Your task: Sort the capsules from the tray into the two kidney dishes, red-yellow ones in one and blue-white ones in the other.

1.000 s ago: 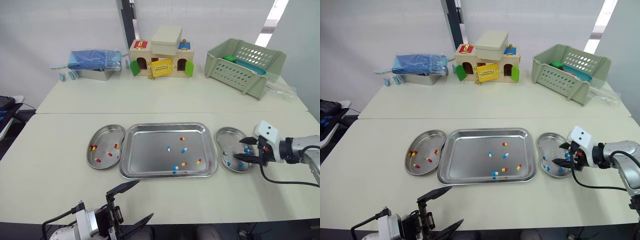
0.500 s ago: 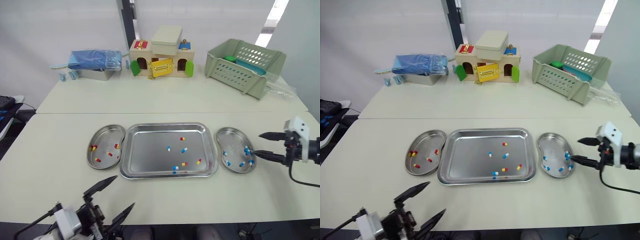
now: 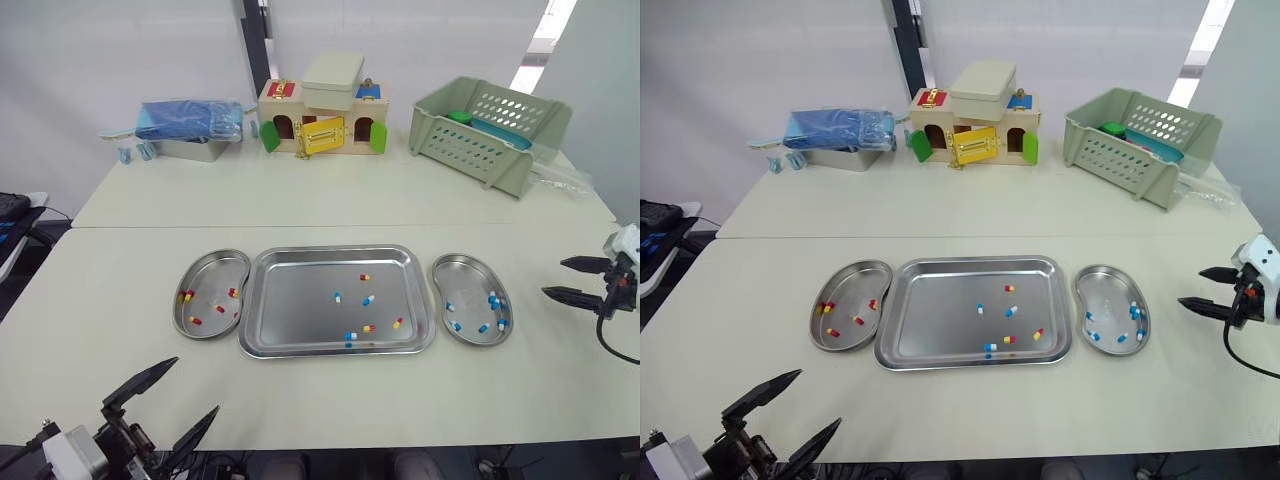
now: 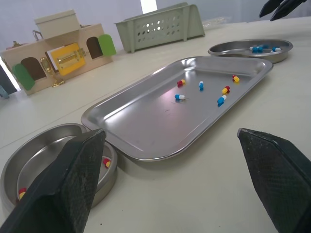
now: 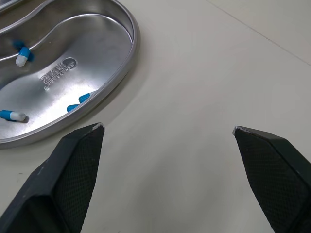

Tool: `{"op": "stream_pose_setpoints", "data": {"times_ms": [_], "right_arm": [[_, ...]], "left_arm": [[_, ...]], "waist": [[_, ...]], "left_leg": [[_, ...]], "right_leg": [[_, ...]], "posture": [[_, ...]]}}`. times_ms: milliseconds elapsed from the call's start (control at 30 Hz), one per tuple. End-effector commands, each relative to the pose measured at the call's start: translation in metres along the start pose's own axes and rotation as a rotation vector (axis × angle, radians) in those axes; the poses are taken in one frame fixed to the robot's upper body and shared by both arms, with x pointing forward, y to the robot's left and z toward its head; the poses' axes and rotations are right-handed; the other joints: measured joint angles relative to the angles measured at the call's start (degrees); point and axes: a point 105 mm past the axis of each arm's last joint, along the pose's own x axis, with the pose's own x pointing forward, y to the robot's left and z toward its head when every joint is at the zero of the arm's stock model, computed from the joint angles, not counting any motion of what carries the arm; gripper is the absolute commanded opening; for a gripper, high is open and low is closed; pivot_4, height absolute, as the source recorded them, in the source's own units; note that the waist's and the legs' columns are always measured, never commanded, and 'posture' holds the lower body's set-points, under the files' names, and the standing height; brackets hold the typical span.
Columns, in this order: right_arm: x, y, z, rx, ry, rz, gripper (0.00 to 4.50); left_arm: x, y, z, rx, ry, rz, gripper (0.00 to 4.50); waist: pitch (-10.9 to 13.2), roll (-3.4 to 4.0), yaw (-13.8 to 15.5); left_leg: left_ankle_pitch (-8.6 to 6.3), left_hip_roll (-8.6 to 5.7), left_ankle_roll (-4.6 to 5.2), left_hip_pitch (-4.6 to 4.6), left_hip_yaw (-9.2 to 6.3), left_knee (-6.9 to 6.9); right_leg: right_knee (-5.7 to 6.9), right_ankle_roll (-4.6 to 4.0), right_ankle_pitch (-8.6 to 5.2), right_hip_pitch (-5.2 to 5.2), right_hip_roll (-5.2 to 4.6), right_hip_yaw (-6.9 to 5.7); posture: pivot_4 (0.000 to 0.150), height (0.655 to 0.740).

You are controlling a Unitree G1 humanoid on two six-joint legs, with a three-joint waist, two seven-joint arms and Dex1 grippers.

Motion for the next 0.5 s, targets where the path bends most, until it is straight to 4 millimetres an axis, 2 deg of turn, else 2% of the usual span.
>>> {"op": "stream_pose_setpoints", "data": {"times_ms": [33,400,500], "right_arm": [[-0.003,-0.005,0.01,-0.044,-0.018,-0.012,4.48],[-0.003,-0.001,0.021,-0.105,-0.034,0.014,4.48],[0.0,0.01,0.044,-0.173,-0.095,0.079,4.48]], "left_arm": [[0.0,-0.001,0.005,0.016,-0.015,0.005,4.5],[0.005,-0.003,0.003,0.009,-0.029,-0.018,4.5],[0.009,-0.007,0.005,0.001,-0.042,-0.031,4.5]], "waist": [[0.0,0.0,0.0],[0.0,0.03,0.0],[0.0,0.03,0.0]], "left_leg": [[0.0,0.0,0.0,0.0,0.0,0.0],[0.0,0.0,0.0,0.01,0.0,0.0],[0.0,0.0,0.0,0.01,0.0,0.0]], "right_leg": [[0.0,0.0,0.0,0.0,0.0,0.01],[0.02,0.0,0.0,-0.01,0.0,0.01],[0.02,0.0,0.0,-0.01,0.0,0.01]], "posture": [[0.15,0.74],[0.15,0.74],[0.15,0.74]]}}
